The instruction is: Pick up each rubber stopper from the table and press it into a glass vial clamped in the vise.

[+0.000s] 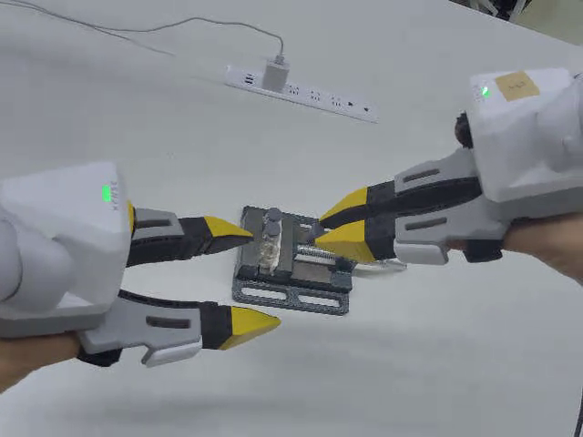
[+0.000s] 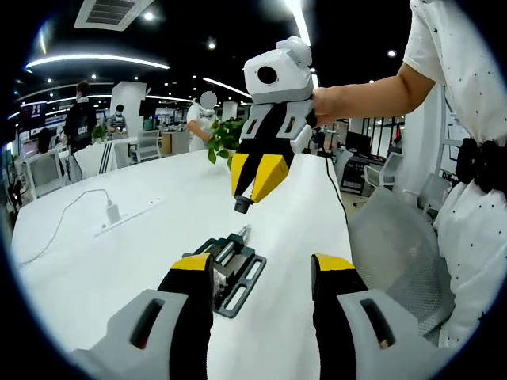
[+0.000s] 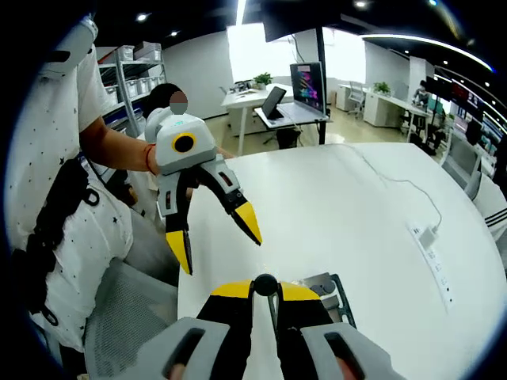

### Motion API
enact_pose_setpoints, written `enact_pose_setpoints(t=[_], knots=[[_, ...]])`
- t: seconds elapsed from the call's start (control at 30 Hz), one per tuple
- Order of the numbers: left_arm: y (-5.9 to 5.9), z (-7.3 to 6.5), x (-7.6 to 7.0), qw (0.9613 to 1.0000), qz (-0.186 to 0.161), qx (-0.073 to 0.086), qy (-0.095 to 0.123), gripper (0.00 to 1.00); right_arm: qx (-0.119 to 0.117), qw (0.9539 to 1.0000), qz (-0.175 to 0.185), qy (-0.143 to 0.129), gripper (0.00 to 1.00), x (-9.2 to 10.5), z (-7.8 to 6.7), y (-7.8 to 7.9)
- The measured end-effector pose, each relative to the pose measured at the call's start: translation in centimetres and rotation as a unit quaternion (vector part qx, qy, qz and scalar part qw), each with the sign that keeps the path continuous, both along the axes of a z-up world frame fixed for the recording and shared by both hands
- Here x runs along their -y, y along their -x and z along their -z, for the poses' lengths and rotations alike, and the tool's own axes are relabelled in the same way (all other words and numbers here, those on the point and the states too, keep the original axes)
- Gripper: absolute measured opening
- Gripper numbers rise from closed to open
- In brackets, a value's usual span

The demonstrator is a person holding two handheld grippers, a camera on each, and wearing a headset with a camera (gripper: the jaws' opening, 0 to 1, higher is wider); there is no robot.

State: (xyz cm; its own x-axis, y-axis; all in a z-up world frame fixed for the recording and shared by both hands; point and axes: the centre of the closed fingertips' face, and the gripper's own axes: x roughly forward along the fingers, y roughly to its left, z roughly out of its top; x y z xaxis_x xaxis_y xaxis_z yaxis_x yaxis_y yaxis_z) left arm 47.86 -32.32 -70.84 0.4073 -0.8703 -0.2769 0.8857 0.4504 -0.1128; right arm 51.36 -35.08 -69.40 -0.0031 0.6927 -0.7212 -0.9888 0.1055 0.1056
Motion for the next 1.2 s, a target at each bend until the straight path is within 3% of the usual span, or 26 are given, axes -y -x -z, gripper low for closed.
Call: enact_pose_setpoints(t=[0.1, 0.2, 0.3, 0.43, 0.5, 0.8, 0.97, 1.07, 1.2], knots=[[-0.4, 0.3, -0.9, 0.9999, -0.011, 0.004, 0.007, 0.56, -0.002, 0.9998, 0.011, 0.018, 0.05, -0.5, 1.1, -0.9], [-0.8, 0.7, -1.6, 0.9997, -0.018, -0.004, 0.014, 0.63, -0.001, 0.999, 0.012, 0.042, 0.05, -0.8, 2.5, -1.8], [-1.3, 0.8, -2.1, 0.9996, -0.023, 0.006, 0.017, 0.7, -0.005, 0.9981, 0.015, 0.06, 0.05, -1.0, 3.5, -2.5], [-1.9, 1.1, -2.6, 0.9993, -0.028, 0.005, 0.024, 0.74, -0.007, 0.9963, 0.01, 0.085, 0.05, -1.0, 4.8, -3.0], [-2.3, 1.2, -2.9, 0.9991, -0.031, 0.009, 0.029, 0.78, -0.01, 0.995, 0.01, 0.099, 0.05, -1.0, 5.5, -3.3], [-2.8, 2.3, -3.4, 0.9989, -0.029, 0.001, 0.037, 0.87, -0.006, 0.987, -0.012, 0.16, 0.05, -0.9, 9.0, -4.1], [-2.8, 3.3, -3.4, 0.9993, -0.023, -0.008, 0.03, 0.92, -0.007, 0.9833, -0.023, 0.18, 0.05, -1.1, 9.9, -3.9], [-2.5, 3.8, -3.2, 0.9996, -0.014, -0.008, 0.023, 0.92, 0.003, 0.9799, -0.035, 0.196, 0.05, -0.9, 10.4, -3.9], [-2.5, 3.8, -3.1, 0.9995, -0.012, -0.009, 0.028, 0.92, 0.001, 0.9795, -0.038, 0.198, 0.05, -0.8, 10.4, -3.9]])
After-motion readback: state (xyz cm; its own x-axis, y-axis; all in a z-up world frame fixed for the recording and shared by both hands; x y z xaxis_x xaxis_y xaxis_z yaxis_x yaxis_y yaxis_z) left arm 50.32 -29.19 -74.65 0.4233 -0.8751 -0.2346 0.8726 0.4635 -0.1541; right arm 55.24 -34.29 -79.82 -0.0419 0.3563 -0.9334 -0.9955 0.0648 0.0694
